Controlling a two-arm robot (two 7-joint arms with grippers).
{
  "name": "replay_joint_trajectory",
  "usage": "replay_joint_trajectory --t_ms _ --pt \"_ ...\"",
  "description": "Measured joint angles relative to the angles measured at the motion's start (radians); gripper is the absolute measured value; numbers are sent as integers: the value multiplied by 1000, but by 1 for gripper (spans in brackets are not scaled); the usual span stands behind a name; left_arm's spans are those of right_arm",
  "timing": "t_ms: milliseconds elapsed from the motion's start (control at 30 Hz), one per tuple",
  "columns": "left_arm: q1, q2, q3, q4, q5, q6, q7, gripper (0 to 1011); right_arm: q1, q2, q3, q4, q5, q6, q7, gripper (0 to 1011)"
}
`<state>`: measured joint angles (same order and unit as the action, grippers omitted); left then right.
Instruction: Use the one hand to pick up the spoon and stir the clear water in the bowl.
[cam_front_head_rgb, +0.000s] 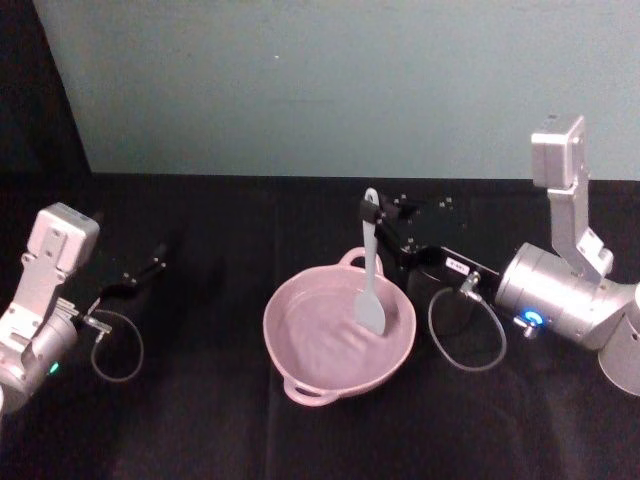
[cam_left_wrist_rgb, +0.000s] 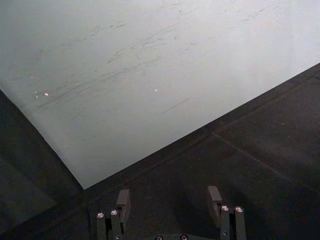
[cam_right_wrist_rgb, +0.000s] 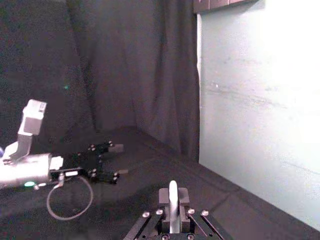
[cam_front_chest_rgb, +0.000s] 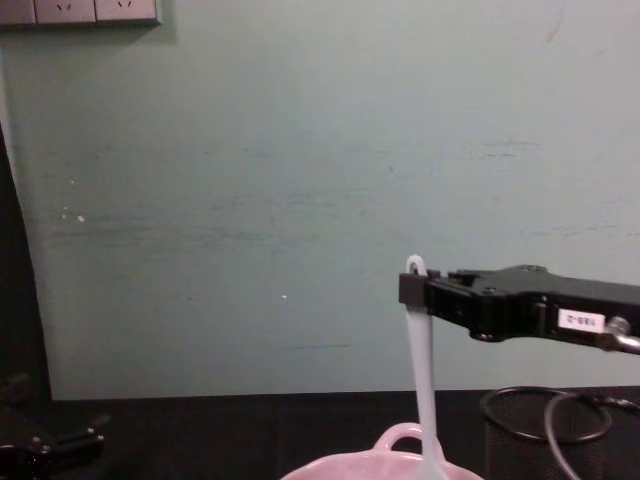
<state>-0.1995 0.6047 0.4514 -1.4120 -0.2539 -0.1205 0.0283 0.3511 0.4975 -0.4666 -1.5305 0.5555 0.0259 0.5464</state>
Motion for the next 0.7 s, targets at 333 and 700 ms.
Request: replay_joint_trajectory --t_ms 333,700 --pt "0 0 0 0 0 0 0 1005 -48 25 -10 -85 -6 27 -9 110" --pt "0 0 0 0 0 0 0 1005 17 -42 -86 -53 -39 39 18 110"
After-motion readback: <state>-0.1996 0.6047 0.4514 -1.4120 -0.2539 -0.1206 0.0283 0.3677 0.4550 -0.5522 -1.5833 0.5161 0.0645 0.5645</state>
